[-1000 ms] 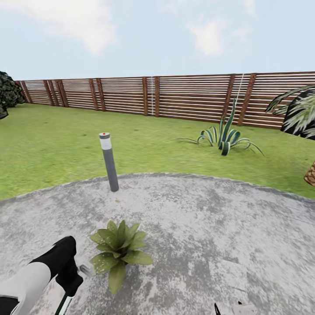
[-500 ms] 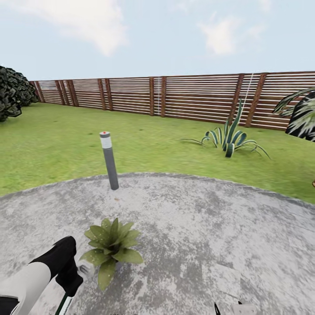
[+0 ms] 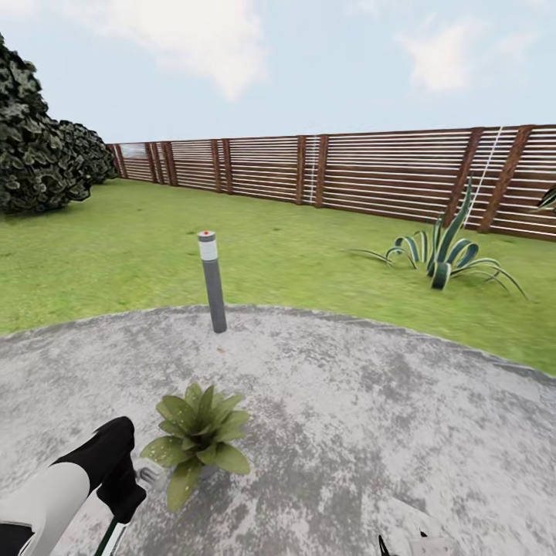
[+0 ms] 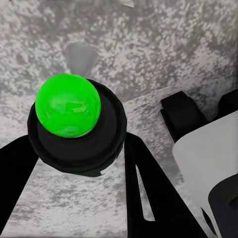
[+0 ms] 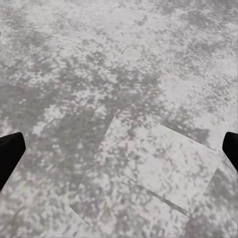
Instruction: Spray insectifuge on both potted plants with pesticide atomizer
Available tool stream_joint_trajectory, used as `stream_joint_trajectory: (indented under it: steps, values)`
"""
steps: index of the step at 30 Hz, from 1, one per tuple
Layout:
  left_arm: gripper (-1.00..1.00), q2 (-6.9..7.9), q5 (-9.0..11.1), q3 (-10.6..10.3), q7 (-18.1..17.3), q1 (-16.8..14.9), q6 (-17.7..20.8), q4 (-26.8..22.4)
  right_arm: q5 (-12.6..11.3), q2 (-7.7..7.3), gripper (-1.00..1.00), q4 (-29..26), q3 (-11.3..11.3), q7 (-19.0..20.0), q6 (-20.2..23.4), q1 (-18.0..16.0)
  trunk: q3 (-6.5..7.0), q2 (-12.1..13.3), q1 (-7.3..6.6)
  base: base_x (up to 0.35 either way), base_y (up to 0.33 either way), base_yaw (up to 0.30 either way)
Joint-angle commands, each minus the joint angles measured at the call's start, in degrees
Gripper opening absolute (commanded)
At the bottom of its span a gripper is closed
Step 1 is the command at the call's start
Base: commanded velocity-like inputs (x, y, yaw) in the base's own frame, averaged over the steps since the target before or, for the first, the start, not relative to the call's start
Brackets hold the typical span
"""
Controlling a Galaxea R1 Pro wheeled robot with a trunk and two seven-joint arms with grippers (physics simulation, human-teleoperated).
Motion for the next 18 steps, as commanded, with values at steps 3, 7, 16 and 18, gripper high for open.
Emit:
stream_joint_trajectory:
  steps: [3,7,16,18]
  values:
    - [-1.0,0.0,-0.5,-0.1,-0.4,0.0,0.4,-0.1,0.6,-0.01,1.0,0.1,-0.5,-0.1,-0.2,0.0,-0.06,0.0,0.01,0.211,-0.179,0.276]
    - [-1.0,0.18,-0.5,-0.1,-0.4,0.0,0.4,0.1,0.6,-0.01,1.0,0.0,-0.5,-0.1,-0.2,0.0,-0.06,0.0,0.01,0.058,-0.037,0.276]
    - [-1.0,0.57,-0.5,-0.1,-0.2,2.0,0.3,0.0,0.7,-0.18,1.0,0.0,-0.5,0.1,-0.2,0.0,-0.06,0.0,0.01,0.002,-0.001,0.038]
    - [-1.0,0.51,-0.5,-0.1,-0.3,2.0,0.3,0.0,0.7,-0.18,1.0,0.0,-0.5,0.1,-0.2,0.0,-0.06,0.0,0.01,0.0,0.0,0.0]
